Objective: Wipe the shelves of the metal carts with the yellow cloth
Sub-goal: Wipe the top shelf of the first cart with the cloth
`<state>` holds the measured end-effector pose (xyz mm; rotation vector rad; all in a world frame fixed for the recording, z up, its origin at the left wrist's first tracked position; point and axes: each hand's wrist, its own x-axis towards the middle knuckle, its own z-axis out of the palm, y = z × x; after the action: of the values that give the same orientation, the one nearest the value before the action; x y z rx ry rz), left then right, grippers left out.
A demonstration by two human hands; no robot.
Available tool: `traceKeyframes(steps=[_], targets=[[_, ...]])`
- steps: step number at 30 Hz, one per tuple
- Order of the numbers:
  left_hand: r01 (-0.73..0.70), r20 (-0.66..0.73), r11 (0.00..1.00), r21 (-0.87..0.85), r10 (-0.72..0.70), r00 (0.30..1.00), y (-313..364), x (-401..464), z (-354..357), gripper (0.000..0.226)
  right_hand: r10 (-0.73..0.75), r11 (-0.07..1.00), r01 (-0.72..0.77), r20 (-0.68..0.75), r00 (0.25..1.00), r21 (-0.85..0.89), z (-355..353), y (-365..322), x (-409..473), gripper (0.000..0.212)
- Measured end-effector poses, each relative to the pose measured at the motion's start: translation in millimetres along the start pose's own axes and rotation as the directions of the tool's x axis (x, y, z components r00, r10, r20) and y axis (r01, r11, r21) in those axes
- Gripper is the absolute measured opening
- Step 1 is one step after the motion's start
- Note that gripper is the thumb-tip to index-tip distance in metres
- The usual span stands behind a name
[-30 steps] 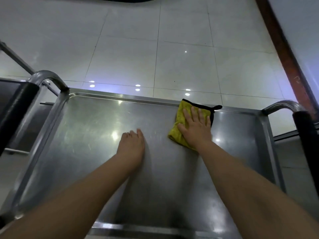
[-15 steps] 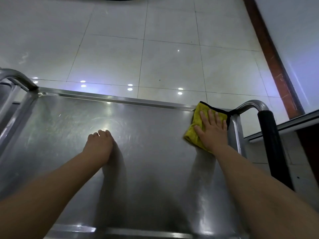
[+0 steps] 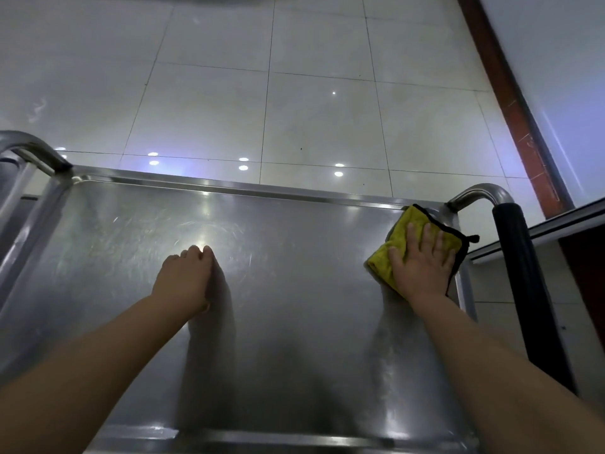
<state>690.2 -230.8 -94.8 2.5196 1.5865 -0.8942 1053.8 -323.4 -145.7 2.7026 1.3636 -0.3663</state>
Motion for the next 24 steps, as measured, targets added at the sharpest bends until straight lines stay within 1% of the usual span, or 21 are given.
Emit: traceKeyframes(steps=[3, 7, 10, 12, 17, 21, 24], targets=[[-0.031, -0.031, 0.997, -0.073, 0.029, 0.999, -10.4, -7.1, 3.9, 0.095, 0.006, 1.0, -0.006, -0.01, 1.0, -0.003, 7.5, -23.2, -16.1, 0.065], [-0.054, -0.05, 0.988, -0.147, 0.047, 0.998, -18.2, -7.6, 11.5, 0.094, -0.059, 0.997, 0.059, -0.002, 0.998, -0.04, 17.7, -73.4, -31.0, 0.068], [-0.063, -0.069, 0.973, -0.22, 0.048, 0.996, -23.8, -7.5, 19.0, 0.096, -0.134, 0.989, 0.134, 0.001, 0.991, -0.057, 23.5, -117.3, -38.6, 0.084], [-0.061, -0.081, 0.962, -0.265, 0.041, 0.996, -27.5, -7.7, 25.6, 0.096, -0.188, 0.979, 0.189, 0.014, 0.982, -0.073, 28.0, -145.5, -43.7, 0.09], [-0.092, -0.135, 0.936, -0.34, 0.049, 0.99, -34.6, -6.9, 43.4, 0.085, -0.303, 0.949, 0.304, 0.022, 0.953, -0.082, 36.4, -208.3, -61.6, 0.088], [-0.115, -0.16, 0.924, -0.364, 0.059, 0.985, -39.5, -3.8, 52.7, 0.088, -0.407, 0.908, 0.407, 0.019, 0.913, -0.098, 43.3, -244.7, -76.2, 0.085], [-0.124, -0.164, 0.921, -0.37, 0.066, 0.984, -42.1, -2.5, 56.9, 0.091, -0.484, 0.868, 0.485, 0.037, 0.875, -0.112, 46.5, -258.4, -85.0, 0.083]])
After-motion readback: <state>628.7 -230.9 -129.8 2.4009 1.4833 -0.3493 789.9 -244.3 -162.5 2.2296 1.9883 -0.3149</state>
